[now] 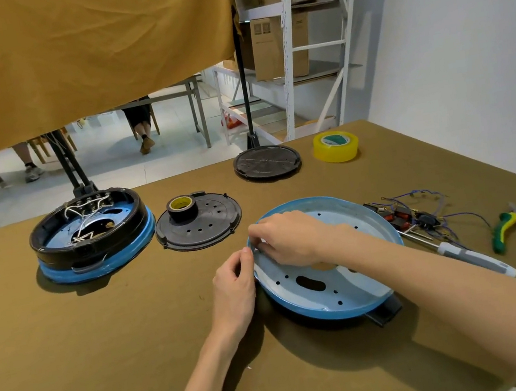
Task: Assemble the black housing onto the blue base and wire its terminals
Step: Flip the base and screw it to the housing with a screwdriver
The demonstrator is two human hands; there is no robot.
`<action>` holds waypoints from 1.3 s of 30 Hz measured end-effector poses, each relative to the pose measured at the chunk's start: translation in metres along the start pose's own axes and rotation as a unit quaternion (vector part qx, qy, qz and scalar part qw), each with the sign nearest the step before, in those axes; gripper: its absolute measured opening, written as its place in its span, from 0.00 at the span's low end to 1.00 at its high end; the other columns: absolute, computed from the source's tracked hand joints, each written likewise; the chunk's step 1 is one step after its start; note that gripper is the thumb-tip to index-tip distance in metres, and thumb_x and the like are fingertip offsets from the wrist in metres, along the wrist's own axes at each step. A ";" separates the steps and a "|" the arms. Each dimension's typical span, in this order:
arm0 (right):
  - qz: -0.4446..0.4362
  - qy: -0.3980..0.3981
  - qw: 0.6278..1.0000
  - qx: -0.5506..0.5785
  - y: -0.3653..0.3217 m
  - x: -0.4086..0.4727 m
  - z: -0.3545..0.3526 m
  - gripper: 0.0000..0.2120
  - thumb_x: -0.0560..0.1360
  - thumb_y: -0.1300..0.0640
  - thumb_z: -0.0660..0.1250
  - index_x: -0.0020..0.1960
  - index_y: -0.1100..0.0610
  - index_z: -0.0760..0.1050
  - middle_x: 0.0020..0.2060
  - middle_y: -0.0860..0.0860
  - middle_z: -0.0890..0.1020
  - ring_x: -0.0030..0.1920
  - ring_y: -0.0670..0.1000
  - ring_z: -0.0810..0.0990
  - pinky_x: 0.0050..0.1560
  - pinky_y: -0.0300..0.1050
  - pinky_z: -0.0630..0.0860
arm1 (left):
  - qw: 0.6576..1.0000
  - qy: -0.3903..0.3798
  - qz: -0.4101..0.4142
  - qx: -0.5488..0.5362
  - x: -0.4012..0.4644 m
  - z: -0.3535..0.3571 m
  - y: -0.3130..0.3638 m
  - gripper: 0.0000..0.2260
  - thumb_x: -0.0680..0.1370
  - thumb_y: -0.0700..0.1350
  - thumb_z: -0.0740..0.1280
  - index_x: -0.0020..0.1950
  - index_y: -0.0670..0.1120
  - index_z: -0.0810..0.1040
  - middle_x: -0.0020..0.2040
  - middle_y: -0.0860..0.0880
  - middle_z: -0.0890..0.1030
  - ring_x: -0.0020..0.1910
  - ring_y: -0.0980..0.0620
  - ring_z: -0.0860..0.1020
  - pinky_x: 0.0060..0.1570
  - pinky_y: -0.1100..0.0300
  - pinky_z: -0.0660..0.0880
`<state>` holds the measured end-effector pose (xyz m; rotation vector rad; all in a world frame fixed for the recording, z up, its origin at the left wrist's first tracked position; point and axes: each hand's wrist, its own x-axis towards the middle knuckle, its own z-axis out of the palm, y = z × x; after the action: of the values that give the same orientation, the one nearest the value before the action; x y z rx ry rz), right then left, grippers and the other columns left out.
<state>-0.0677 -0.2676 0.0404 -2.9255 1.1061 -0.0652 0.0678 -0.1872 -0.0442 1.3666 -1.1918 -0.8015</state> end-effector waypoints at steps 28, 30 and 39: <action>0.018 0.021 0.999 0.022 0.003 -0.038 0.014 0.19 0.86 0.50 0.54 0.74 0.46 0.73 0.57 0.51 0.84 0.53 0.57 0.82 0.43 0.50 0.75 | 1.000 -0.020 0.021 0.003 0.003 0.003 -0.003 0.16 0.85 0.54 0.58 0.67 0.50 0.79 0.57 0.55 0.83 0.58 0.58 0.80 0.57 0.57 0.79; 0.031 0.020 0.998 0.043 0.001 -0.045 0.008 0.21 0.85 0.52 0.56 0.77 0.44 0.68 0.49 0.48 0.83 0.48 0.53 0.80 0.43 0.50 0.76 | 0.999 -0.025 0.030 0.003 0.003 0.003 -0.002 0.16 0.85 0.54 0.58 0.71 0.52 0.76 0.62 0.57 0.82 0.61 0.61 0.79 0.61 0.58 0.77; 0.324 0.284 0.897 0.097 0.077 -0.132 -0.011 0.11 0.82 0.56 0.62 0.56 0.52 0.82 0.47 0.48 0.84 0.46 0.51 0.80 0.39 0.44 0.72 | 0.999 -0.029 0.037 -0.008 0.001 0.003 0.002 0.17 0.86 0.53 0.58 0.74 0.52 0.73 0.64 0.59 0.80 0.66 0.60 0.76 0.62 0.60 0.75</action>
<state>-0.2179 -0.2380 0.0452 -2.2504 1.9449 -0.9916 0.0651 -0.1889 -0.0422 1.2872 -1.2705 -0.8006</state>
